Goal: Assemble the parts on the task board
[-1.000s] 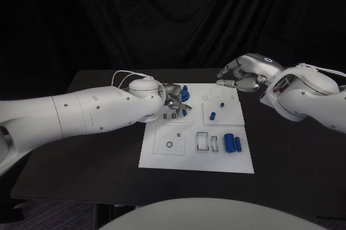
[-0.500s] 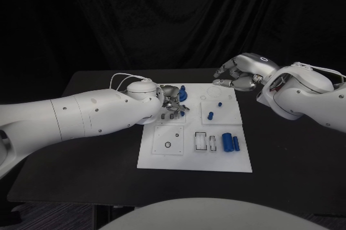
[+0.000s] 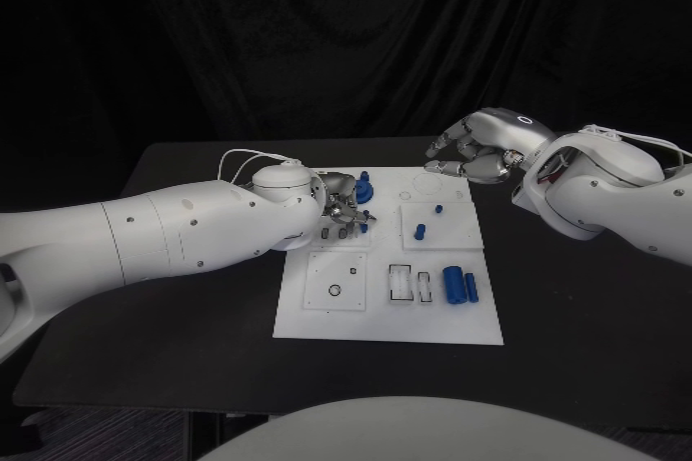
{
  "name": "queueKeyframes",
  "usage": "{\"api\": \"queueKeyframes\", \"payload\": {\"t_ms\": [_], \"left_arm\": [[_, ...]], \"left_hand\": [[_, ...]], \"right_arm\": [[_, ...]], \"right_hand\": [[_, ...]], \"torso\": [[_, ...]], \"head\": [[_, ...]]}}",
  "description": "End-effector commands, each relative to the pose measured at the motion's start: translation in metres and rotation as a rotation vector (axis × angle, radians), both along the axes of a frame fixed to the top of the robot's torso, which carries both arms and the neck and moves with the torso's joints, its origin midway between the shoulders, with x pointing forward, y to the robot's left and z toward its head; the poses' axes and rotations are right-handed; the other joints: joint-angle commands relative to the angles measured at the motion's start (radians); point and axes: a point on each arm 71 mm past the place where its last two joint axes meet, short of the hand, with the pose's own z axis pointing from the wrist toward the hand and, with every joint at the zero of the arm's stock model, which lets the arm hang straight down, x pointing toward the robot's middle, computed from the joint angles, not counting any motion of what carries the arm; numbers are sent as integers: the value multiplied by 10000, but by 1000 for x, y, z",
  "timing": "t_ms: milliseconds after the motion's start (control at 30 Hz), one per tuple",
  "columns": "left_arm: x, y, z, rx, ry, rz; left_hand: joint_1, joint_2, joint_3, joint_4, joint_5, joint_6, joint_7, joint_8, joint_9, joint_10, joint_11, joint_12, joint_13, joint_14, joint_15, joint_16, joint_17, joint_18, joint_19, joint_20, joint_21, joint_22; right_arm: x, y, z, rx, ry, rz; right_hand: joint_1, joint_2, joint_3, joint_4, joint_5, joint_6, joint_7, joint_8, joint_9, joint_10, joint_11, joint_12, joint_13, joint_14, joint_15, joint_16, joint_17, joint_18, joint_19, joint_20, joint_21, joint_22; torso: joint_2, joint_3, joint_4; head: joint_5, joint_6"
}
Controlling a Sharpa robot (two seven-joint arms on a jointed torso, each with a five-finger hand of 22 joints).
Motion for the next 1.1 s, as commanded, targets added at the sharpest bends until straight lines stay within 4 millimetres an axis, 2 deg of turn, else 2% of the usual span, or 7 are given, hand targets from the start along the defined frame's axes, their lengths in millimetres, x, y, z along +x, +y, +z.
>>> {"api": "queueKeyframes", "payload": {"t_ms": [33,367,600,700,1100], "left_arm": [[0,-2,0,-178,-110,-118],[2,-3,0,-275,-176,-168],[3,-4,0,-301,-204,-185],[3,-4,0,-283,-193,-177],[2,-6,-1,-148,-48,-253]], "left_hand": [[78,17,81,-5,65,20,20,-70,-6,1061,39,-6,2605,1057,25,65,2632,-77,893,11,-3,2417],[99,25,185,2,285,3,42,-199,7,1061,59,-6,2605,1057,42,65,2632,-69,871,27,-22,2388],[122,-17,247,-6,431,-32,61,-294,24,1061,75,-6,2605,1057,57,65,2632,-60,847,40,-42,2358],[131,-28,260,-12,456,-40,65,-312,28,1061,78,-6,2605,1057,60,65,2632,-59,846,43,-44,2356],[160,-48,305,-31,540,-27,66,-341,48,1061,83,-6,2605,1057,67,65,2632,-57,840,50,-50,2349]], "right_arm": [[0,0,-2,-88,145,-28],[0,0,-3,-144,234,2],[-1,1,-6,-171,324,47],[-1,1,-8,-178,369,71],[-1,1,-10,-121,312,74]], "right_hand": [[59,14,10,-45,53,13,17,-68,-16,1041,96,27,2631,1036,74,29,2634,80,588,75,-82,2321],[165,24,71,-102,337,39,9,-105,-35,1041,92,27,2631,1036,73,29,2634,85,577,78,-103,2314],[440,-3,242,-321,902,106,3,-150,-60,1041,83,27,2631,1036,64,29,2634,83,579,70,-102,2316],[493,-5,286,-367,1012,123,4,-159,-65,1041,82,27,2631,1036,63,29,2634,84,578,68,-105,2316],[529,-14,316,-402,1097,140,8,-163,-68,1041,83,27,2631,1036,62,29,2634,77,593,66,-80,2325]], "torso": [[3,12,3],[12,16,6],[9,21,4],[14,24,5],[7,26,0]], "head": [[-8,-1],[11,-1],[15,-1],[22,-1],[51,-1]]}}
